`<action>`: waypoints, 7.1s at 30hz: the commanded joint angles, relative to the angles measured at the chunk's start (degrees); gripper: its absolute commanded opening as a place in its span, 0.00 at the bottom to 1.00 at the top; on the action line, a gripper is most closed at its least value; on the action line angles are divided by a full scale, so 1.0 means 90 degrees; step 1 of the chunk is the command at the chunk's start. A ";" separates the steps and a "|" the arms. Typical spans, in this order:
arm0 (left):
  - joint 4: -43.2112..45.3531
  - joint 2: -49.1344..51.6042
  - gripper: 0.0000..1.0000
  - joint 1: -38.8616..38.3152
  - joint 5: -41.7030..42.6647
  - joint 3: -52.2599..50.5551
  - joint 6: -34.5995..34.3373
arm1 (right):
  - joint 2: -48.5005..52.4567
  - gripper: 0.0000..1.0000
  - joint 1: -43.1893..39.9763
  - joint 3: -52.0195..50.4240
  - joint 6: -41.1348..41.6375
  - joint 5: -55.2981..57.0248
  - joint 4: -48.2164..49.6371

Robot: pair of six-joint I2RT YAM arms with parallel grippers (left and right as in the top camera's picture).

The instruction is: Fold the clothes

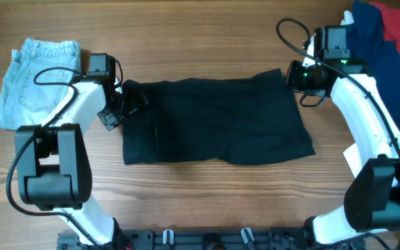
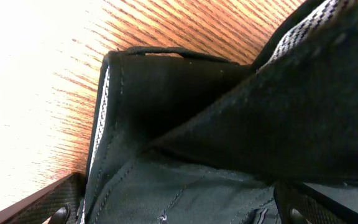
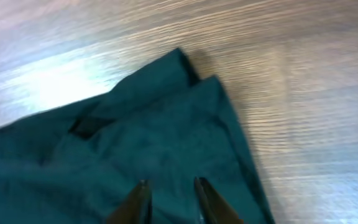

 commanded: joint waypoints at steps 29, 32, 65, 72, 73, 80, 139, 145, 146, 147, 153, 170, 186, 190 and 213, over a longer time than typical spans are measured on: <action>-0.0889 -0.0063 1.00 0.0058 -0.0100 -0.0124 0.0301 | 0.0449 0.45 0.0432 0.0032 0.0328 -0.0418 0.1591; -0.1083 -0.0044 1.00 0.0053 -0.0049 -0.0228 0.0299 | -0.0267 0.44 0.0435 0.0032 0.0325 -0.0420 0.1185; -0.0549 -0.1715 0.04 -0.0005 0.0733 -0.0466 0.0891 | -0.0376 0.21 0.2052 0.0024 -0.0007 -0.0495 -0.0588; -0.1083 -0.2358 0.04 -0.0002 0.0738 -0.0260 0.0869 | 0.0593 0.04 0.2873 0.0024 0.0187 -0.1168 -0.0483; -0.1139 -0.2407 0.04 -0.0002 0.0736 -0.0204 0.0872 | 0.0763 0.04 0.2968 0.0024 0.0185 -0.1401 -0.0396; -0.1773 -0.2543 0.04 -0.0002 0.0736 0.0532 0.0894 | 0.1588 0.04 0.3548 0.0024 0.0758 -0.2074 0.0238; -0.1581 -0.1302 0.04 -0.3055 0.0532 0.1994 -0.0420 | 0.0437 0.04 0.2317 -0.0066 0.1702 0.1307 -0.1865; -0.1457 -0.1137 0.04 -0.3169 0.0508 0.1994 -0.0634 | 0.0534 0.04 0.2317 -0.0066 0.1732 0.1338 -0.1994; -0.1428 -0.1132 0.04 -0.3169 0.0508 0.1994 -0.0702 | 0.0590 0.04 0.2317 -0.0068 0.1732 0.1338 -0.2030; -0.1406 -0.1132 0.04 -0.3169 0.0510 0.1994 -0.0733 | 0.0644 0.04 0.2317 -0.0068 0.1732 0.1338 -0.2050; -0.1205 -0.1098 0.04 -0.3208 0.0512 0.1994 -0.1052 | 0.1212 0.05 0.2317 -0.0255 0.1826 0.1331 -0.1863; -0.0840 -0.0622 0.04 -0.3835 0.0512 0.1989 -0.1426 | 0.2205 0.04 0.2050 -0.0347 0.1821 -0.0124 -0.1156; -0.0199 -0.0619 0.04 -0.4512 0.0413 0.1989 -0.2521 | 0.2234 0.04 0.2069 -0.0347 0.1695 -0.0624 -0.1107; -0.0223 -0.0619 0.26 -0.4541 0.0464 0.1989 -0.2516 | 0.2234 0.04 0.2067 -0.0347 0.1673 -0.0583 -0.1132; -0.1018 -0.1207 0.39 -0.2897 -0.0282 0.1943 -0.1132 | -0.0092 0.06 0.1413 0.0325 0.1974 0.0833 -0.2191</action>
